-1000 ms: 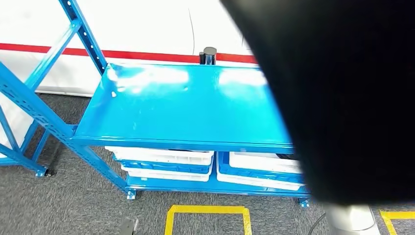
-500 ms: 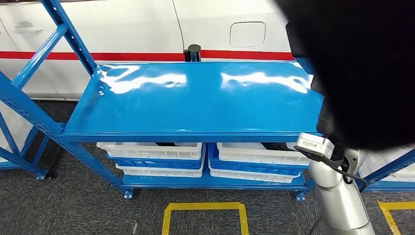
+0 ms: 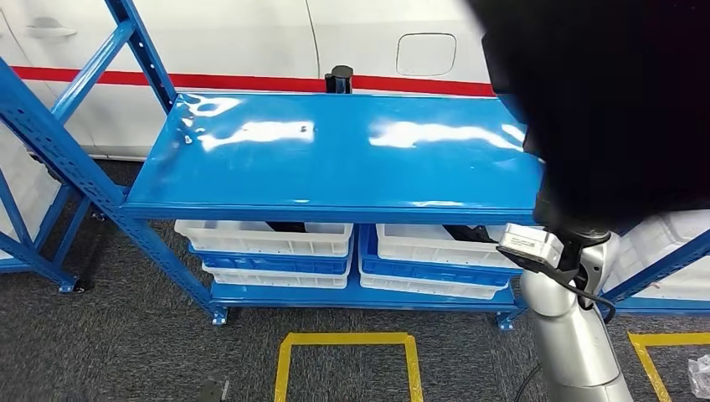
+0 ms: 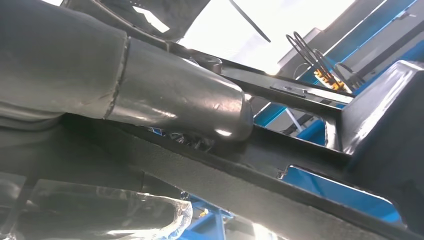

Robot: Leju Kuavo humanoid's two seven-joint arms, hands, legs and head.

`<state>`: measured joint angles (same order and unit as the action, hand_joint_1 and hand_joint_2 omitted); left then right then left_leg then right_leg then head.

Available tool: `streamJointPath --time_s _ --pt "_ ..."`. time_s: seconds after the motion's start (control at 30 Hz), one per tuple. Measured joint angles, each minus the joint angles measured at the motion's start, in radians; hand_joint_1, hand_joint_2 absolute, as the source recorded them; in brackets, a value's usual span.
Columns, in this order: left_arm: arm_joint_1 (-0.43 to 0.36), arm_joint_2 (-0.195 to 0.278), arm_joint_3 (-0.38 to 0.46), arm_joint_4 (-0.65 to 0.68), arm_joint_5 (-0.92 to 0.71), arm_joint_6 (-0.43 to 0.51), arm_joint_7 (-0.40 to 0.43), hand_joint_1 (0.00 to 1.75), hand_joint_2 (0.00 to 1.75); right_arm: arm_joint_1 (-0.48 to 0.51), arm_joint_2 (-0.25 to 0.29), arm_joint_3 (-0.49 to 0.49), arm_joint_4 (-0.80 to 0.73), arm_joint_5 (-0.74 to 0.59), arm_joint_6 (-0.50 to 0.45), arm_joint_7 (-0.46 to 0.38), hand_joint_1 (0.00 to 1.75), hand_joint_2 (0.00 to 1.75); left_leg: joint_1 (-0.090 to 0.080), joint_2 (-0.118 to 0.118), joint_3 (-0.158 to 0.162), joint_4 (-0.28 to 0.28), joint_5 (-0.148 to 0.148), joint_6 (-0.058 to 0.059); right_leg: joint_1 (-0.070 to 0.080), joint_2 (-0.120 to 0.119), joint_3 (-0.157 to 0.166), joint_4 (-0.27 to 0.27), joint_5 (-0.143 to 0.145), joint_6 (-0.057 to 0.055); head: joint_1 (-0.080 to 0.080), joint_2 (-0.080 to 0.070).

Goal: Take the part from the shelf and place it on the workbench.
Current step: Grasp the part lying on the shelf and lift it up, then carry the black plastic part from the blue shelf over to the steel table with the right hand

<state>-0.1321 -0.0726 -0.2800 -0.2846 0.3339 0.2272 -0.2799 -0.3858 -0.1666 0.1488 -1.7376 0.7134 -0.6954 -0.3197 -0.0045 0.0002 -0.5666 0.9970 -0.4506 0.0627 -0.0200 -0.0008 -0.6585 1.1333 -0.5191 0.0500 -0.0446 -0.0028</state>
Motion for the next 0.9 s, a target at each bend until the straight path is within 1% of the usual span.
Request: streamJointPath --time_s 0.03,0.07,0.1,0.13,0.17,0.2,0.23,0.27,0.3,0.33,0.37,0.4,0.43,0.47,0.5,0.53,0.57,0.6,0.63,0.67,0.7,0.73,0.77,0.8,0.83,0.87,0.9 --pt "0.0 0.0 0.0 0.0 -0.002 -0.003 0.001 0.0 1.75 0.002 0.0 -0.003 0.0 -0.001 0.0 -0.002 1.75 0.0 -0.001 0.001 -0.015 0.0 0.01 0.004 0.001 0.0 -0.02 0.068 -0.039 -0.004 0.002 0.0" --pt "0.0 0.0 0.0 0.0 -0.004 -0.006 0.003 0.0 1.75 0.005 0.0 -0.005 0.0 -0.001 0.0 -0.003 1.75 0.0 -0.002 0.002 -0.029 0.001 0.021 0.005 0.0 0.0 -0.034 0.129 -0.066 -0.004 0.002 0.0" --pt "0.0 -0.001 0.0 0.0 -0.006 -0.01 0.004 0.0 1.75 0.009 0.0 -0.006 0.0 -0.002 0.0 -0.003 1.75 0.0 -0.003 0.002 -0.044 0.001 0.032 0.005 0.0 0.0 -0.034 0.163 -0.073 0.002 0.002 0.0" --pt "0.0 -0.001 0.0 0.0 -0.008 -0.013 0.005 0.0 1.75 0.012 0.0 -0.007 0.0 -0.002 0.0 -0.003 1.75 0.0 -0.004 0.003 -0.058 0.002 0.042 0.004 0.0 0.0 -0.018 0.163 -0.062 0.012 0.002 0.0" --pt "0.0 -0.001 0.0 0.0 -0.008 -0.016 0.006 0.0 1.75 0.014 0.0 -0.009 0.0 -0.002 0.0 -0.003 1.75 0.0 -0.004 0.003 -0.072 0.003 0.053 0.002 0.0 0.0 0.018 0.126 -0.04 0.022 0.002 0.0" --pt "0.0 -0.001 0.0 0.0 -0.008 -0.019 0.006 0.0 1.75 0.014 0.0 -0.01 0.0 -0.003 0.0 -0.003 1.75 0.0 -0.004 0.003 -0.084 0.005 0.063 -0.001 0.0 0.0 0.069 0.059 -0.019 0.029 0.002 0.0" --pt "0.0 -0.001 0.0 0.0 -0.008 -0.021 0.007 0.0 1.75 0.014 0.0 -0.011 0.0 -0.004 0.0 -0.003 1.75 0.0 -0.005 0.003 -0.095 0.007 0.073 -0.006 0.003 0.0 0.126 -0.024 -0.013 0.029 0.003 0.0" --pt "0.0 -0.001 0.0 0.0 -0.008 -0.024 0.007 0.0 1.75 0.013 0.0 -0.012 0.0 -0.006 0.0 -0.003 1.75 0.0 -0.007 0.002 -0.102 0.008 0.082 -0.01 0.006 0.001 0.169 -0.09 -0.015 0.023 0.003 0.0" --pt "0.0 0.0 0.0 0.0 -0.008 -0.027 0.007 0.0 1.75 0.013 0.0 -0.012 -0.001 -0.008 0.0 -0.003 1.75 0.0 -0.008 0.002 -0.107 0.009 0.092 -0.015 0.009 0.002 0.194 -0.135 -0.022 0.015 0.003 0.0" --pt "0.0 0.0 0.0 0.0 -0.008 -0.032 0.008 0.0 1.75 0.013 0.0 -0.012 -0.001 -0.01 0.0 -0.003 1.75 0.0 -0.009 0.002 -0.11 0.007 0.102 -0.021 0.014 0.003 0.2 -0.154 -0.027 0.006 0.003 0.0" --pt "0.001 0.0 0.0 0.0 -0.008 -0.035 0.008 0.0 1.75 0.013 0.0 -0.012 -0.001 -0.011 0.0 -0.002 1.75 0.0 -0.009 0.001 -0.111 0.004 0.11 -0.027 0.012 0.003 0.192 -0.154 -0.022 -0.002 0.003 0.0" --pt "0.002 0.001 0.0 0.0 -0.008 -0.038 0.009 0.0 1.75 0.013 0.0 -0.012 -0.001 -0.012 0.0 -0.002 1.75 0.0 -0.007 0.0 -0.115 0.008 0.107 -0.032 0.008 0.002 0.185 -0.154 -0.014 -0.009 0.004 0.0" --pt "0.002 0.002 0.0 0.0 -0.008 -0.04 0.009 0.0 1.75 0.013 0.0 -0.012 -0.001 -0.012 0.0 -0.002 1.75 0.0 -0.005 -0.001 -0.122 0.022 0.084 -0.038 0.004 0.001 0.178 -0.154 -0.004 -0.019 0.003 0.0" --pt "0.003 0.002 0.0 0.001 -0.008 -0.04 0.009 0.0 1.75 0.013 0.001 -0.012 -0.001 -0.012 0.0 -0.002 1.75 0.0 -0.002 -0.003 -0.134 0.055 0.043 -0.044 -0.001 -0.001 0.17 -0.155 0.007 -0.028 0.002 0.0" --pt "0.004 0.003 0.0 0.001 -0.008 -0.04 0.009 0.0 1.75 0.012 0.002 -0.012 -0.001 -0.013 0.0 -0.002 1.75 0.0 0.002 -0.004 -0.15 0.108 -0.012 -0.049 -0.002 -0.002 0.161 -0.154 0.019 -0.035 0.002 0.0" --pt "0.004 0.003 0.0 0.001 -0.008 -0.04 0.009 0.0 1.75 0.013 0.002 -0.012 -0.001 -0.013 0.0 -0.002 1.75 0.0 0.005 -0.003 -0.167 0.177 -0.064 -0.055 -0.001 -0.003 0.148 -0.154 0.03 -0.039 0.001 0.0" --pt "0.004 0.003 0.0 0.001 -0.008 -0.041 0.009 0.0 1.75 0.013 0.002 -0.012 -0.001 -0.013 0.0 -0.002 1.75 0.0 0.008 -0.004 -0.18 0.244 -0.098 -0.059 -0.001 -0.003 0.135 -0.153 0.042 -0.04 0.001 0.0" --pt "0.004 0.003 0.0 0.001 -0.008 -0.041 0.009 0.0 1.75 0.013 0.003 -0.012 -0.001 -0.014 0.0 -0.002 1.75 0.0 0.012 -0.003 -0.183 0.292 -0.108 -0.064 0.0 -0.003 0.12 -0.151 0.054 -0.038 0.001 0.0" --pt "0.004 0.003 0.0 0.001 -0.007 -0.041 0.009 0.0 1.75 0.013 0.003 -0.012 -0.001 -0.015 0.0 -0.002 1.75 0.0 0.015 -0.003 -0.171 0.309 -0.096 -0.067 0.0 -0.003 0.104 -0.149 0.065 -0.034 0.0 0.0" --pt "0.004 0.003 0.0 0.001 -0.006 -0.041 0.009 0.0 1.75 0.014 0.002 -0.012 -0.001 -0.017 0.0 -0.002 1.75 0.0 0.019 -0.003 -0.14 0.289 -0.071 -0.069 0.0 -0.003 0.091 -0.146 0.073 -0.03 0.0 0.0" --pt "0.004 0.004 0.0 0.001 -0.006 -0.042 0.009 0.0 1.75 0.013 0.002 -0.011 -0.001 -0.019 0.0 -0.002 1.75 0.0 0.023 -0.003 -0.093 0.237 -0.048 -0.069 -0.001 -0.002 0.079 -0.143 0.081 -0.025 0.0 0.0" --pt "0.003 0.004 0.0 0.0 -0.005 -0.042 0.009 0.0 1.75 0.012 0.002 -0.011 -0.001 -0.02 0.0 -0.001 1.75 0.0 0.025 -0.004 -0.038 0.167 -0.041 -0.068 0.0 -0.002 0.069 -0.138 0.087 -0.02 0.0 0.0" --pt "0.001 0.004 0.0 0.0 -0.004 -0.043 0.009 0.0 1.75 0.009 0.001 -0.011 -0.001 -0.022 0.0 -0.001 1.75 0.0 0.024 -0.005 0.009 0.1 -0.045 -0.065 0.001 -0.003 0.061 -0.133 0.092 -0.013 0.001 0.0" --pt "0.0 0.004 0.0 0.0 -0.003 -0.043 0.009 0.0 1.75 0.004 0.001 -0.01 -0.001 -0.024 0.0 -0.001 1.75 0.0 0.021 -0.007 0.039 0.051 -0.054 -0.061 0.002 -0.003 0.053 -0.13 0.099 -0.005 0.002 0.0" --pt "-0.002 0.004 0.0 0.0 -0.001 -0.044 0.009 0.0 1.75 0.0 0.0 -0.01 0.0 -0.025 0.0 -0.001 1.75 0.0 0.016 -0.008 0.051 0.025 -0.062 -0.055 0.001 -0.004 0.047 -0.129 0.107 0.003 0.004 0.0" --pt "-0.001 0.004 0.0 0.0 0.0 -0.044 0.01 0.0 1.75 -0.002 0.0 -0.009 0.0 -0.026 0.0 -0.001 1.75 0.0 0.011 -0.009 0.047 0.016 -0.06 -0.046 0.0 -0.005 0.042 -0.131 0.117 0.013 0.005 0.0" --pt "-0.001 0.005 0.001 0.0 0.0 -0.044 0.01 0.0 1.75 -0.003 0.0 -0.008 0.001 -0.027 0.0 -0.001 1.75 0.0 0.009 -0.006 0.039 0.014 -0.05 -0.036 -0.003 -0.005 0.036 -0.13 0.12 0.02 0.005 0.0"
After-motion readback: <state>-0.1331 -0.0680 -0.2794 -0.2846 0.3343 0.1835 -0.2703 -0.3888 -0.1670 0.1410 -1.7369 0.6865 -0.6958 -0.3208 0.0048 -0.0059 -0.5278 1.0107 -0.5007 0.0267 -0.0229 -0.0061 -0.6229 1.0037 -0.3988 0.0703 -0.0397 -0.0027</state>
